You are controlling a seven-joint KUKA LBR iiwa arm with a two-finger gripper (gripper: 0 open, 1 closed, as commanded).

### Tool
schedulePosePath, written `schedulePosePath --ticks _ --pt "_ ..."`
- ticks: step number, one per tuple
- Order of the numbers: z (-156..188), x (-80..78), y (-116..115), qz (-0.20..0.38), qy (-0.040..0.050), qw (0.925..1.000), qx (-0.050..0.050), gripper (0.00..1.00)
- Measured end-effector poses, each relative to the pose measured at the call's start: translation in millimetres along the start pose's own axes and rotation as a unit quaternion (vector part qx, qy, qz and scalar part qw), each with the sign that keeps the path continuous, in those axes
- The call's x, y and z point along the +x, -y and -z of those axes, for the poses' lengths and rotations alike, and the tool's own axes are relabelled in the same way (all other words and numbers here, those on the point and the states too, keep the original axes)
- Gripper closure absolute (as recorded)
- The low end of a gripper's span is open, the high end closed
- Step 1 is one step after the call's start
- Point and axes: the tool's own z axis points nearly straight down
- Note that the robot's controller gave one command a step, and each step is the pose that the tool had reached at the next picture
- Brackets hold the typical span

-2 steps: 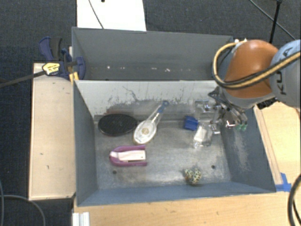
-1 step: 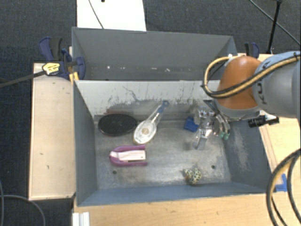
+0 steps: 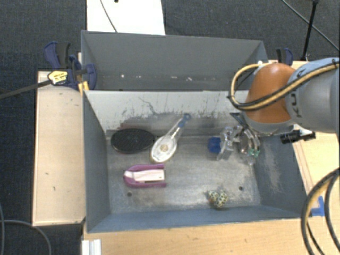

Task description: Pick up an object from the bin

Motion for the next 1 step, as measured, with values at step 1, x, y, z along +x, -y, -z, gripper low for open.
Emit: schedulePosePath --ticks 1 --pt "128.8 15.9 1.7 0.011 -0.0014 0.9999 0.001 1.0"
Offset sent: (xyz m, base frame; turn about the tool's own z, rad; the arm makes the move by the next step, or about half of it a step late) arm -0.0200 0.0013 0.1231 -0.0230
